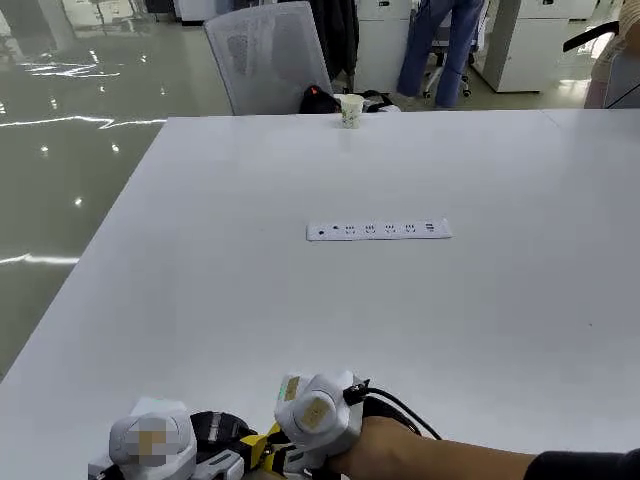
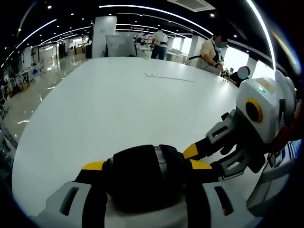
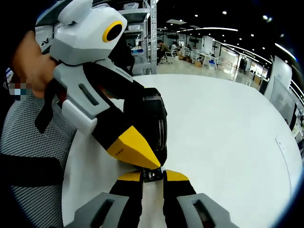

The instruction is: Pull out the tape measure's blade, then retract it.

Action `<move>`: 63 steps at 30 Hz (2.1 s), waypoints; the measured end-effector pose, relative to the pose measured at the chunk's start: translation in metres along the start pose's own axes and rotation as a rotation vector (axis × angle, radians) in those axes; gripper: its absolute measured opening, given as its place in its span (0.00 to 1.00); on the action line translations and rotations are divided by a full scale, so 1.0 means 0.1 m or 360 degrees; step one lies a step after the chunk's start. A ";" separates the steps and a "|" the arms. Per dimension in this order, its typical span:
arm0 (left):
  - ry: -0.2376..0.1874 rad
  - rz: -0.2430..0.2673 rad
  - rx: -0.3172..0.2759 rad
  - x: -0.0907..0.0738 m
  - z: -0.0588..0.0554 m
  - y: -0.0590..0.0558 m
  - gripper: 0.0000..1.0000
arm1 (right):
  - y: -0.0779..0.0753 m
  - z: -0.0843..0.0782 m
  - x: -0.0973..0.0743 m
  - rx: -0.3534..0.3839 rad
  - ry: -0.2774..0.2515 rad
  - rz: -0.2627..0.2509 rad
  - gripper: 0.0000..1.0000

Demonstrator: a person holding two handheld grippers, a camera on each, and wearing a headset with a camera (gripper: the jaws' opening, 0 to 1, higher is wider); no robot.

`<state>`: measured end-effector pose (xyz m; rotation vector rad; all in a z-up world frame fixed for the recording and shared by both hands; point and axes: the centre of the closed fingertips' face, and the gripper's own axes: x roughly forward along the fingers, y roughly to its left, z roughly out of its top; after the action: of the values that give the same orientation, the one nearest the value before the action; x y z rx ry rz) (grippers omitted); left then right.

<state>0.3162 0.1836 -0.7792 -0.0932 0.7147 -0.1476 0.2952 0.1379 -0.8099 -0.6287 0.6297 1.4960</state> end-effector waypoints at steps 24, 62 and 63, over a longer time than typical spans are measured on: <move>0.0013 -0.0311 0.0083 -0.03 0.10 -0.22 0.89 | 0.00 -0.10 -0.45 0.0101 -0.0018 -0.0041 0.27; 0.0147 -0.0536 0.0422 -0.41 -0.25 0.06 0.99 | -0.11 -1.07 -1.49 0.0475 -0.0087 -0.0320 0.55; 0.0145 -0.0537 0.0425 -0.42 -0.25 0.07 0.99 | -0.11 -1.09 -1.53 0.0483 -0.0090 -0.0327 0.55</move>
<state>0.2689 0.1967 -0.7718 0.0497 0.7604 -0.5709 0.3094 -0.0464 -0.7755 -0.4023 0.7094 1.1931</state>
